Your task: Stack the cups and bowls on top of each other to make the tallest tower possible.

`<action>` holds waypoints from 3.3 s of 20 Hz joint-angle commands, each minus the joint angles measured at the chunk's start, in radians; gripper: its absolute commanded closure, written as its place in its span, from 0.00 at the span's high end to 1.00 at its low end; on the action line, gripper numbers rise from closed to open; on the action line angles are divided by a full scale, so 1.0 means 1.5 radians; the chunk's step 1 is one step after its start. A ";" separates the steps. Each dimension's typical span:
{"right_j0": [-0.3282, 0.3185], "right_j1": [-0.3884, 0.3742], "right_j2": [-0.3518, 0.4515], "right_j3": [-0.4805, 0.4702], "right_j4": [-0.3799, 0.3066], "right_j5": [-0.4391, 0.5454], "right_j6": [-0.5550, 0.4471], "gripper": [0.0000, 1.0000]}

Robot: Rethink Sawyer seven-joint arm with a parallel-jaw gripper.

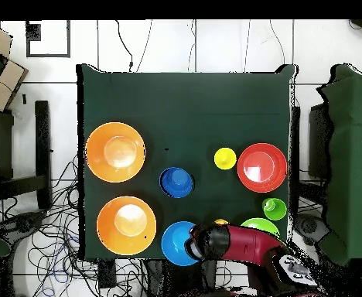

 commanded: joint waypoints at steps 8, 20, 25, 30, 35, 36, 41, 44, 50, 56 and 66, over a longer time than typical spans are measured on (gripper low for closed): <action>0.009 0.081 0.069 -0.069 -0.070 -0.061 -0.041 1.00; 0.000 0.110 0.074 -0.084 -0.109 -0.067 -0.047 1.00; -0.002 0.124 0.076 -0.099 -0.123 -0.067 -0.046 1.00; 0.001 0.128 0.081 -0.109 -0.127 -0.062 -0.041 1.00; 0.002 0.121 0.087 -0.109 -0.127 -0.055 -0.041 1.00; 0.001 0.121 0.087 -0.110 -0.129 -0.055 -0.041 1.00; -0.006 0.124 0.091 -0.116 -0.132 -0.050 -0.047 1.00; -0.007 0.124 0.090 -0.117 -0.134 -0.050 -0.047 1.00; -0.003 0.135 0.084 -0.126 -0.143 -0.063 -0.042 1.00; -0.006 0.144 0.083 -0.132 -0.147 -0.067 -0.041 1.00; 0.001 0.157 0.080 -0.140 -0.152 -0.080 -0.032 1.00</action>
